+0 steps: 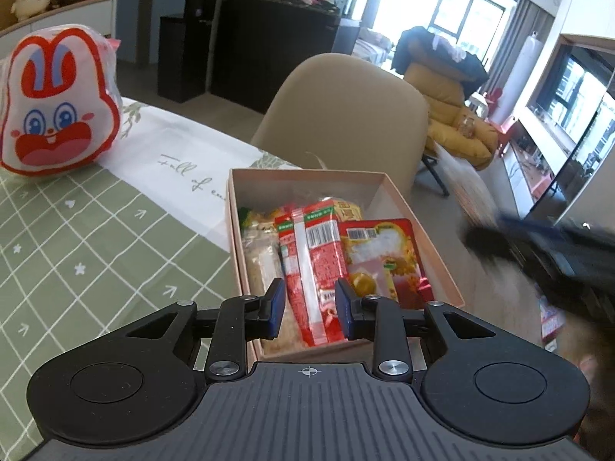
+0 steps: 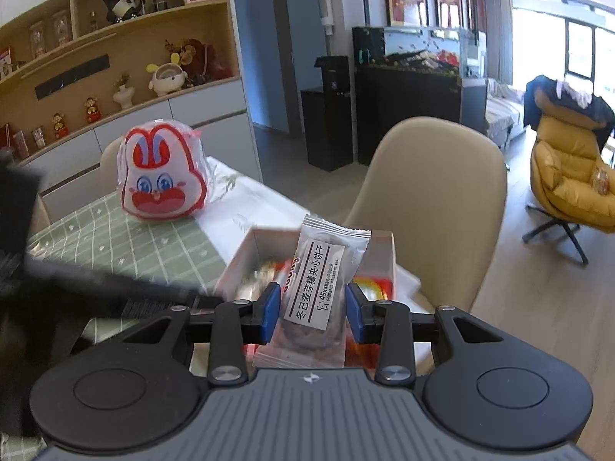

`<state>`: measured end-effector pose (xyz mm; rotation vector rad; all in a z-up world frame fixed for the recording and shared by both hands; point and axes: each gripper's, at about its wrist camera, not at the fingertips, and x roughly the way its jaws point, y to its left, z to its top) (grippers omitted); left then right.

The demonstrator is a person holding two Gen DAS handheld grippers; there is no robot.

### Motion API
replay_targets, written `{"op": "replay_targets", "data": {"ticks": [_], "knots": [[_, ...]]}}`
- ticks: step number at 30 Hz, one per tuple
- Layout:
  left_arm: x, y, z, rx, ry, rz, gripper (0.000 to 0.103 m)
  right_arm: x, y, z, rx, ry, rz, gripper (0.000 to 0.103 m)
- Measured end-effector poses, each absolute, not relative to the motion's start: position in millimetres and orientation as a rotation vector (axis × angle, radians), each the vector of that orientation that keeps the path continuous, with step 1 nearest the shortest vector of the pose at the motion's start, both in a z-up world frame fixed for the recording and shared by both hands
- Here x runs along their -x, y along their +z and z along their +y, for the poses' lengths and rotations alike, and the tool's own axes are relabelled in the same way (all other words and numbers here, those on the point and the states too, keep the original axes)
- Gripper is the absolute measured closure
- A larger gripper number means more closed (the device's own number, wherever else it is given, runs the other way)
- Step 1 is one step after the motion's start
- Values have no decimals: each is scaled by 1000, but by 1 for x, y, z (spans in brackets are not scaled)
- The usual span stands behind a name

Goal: Organize snacks
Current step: 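Carry the bar and biscuit over the pink box with both tools, then open both tools to drop the bar and biscuit into the box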

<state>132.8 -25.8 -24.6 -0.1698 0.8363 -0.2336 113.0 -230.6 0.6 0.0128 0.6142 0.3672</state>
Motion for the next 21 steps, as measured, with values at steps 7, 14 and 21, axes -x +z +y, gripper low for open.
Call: {"op": "replay_targets", "data": {"ticks": [7,14,21], "knots": [[-107,-24,-11,234,-212,790,71,-142,-6,-222,-52,332,636,50],[-54,-26,-16,177,-219,768,71,-88,-32,-233,-75,310,753,46],[-13,-12,-39,75,-264,774,84,-27,-36,-243,-98,278,917,46]]}}
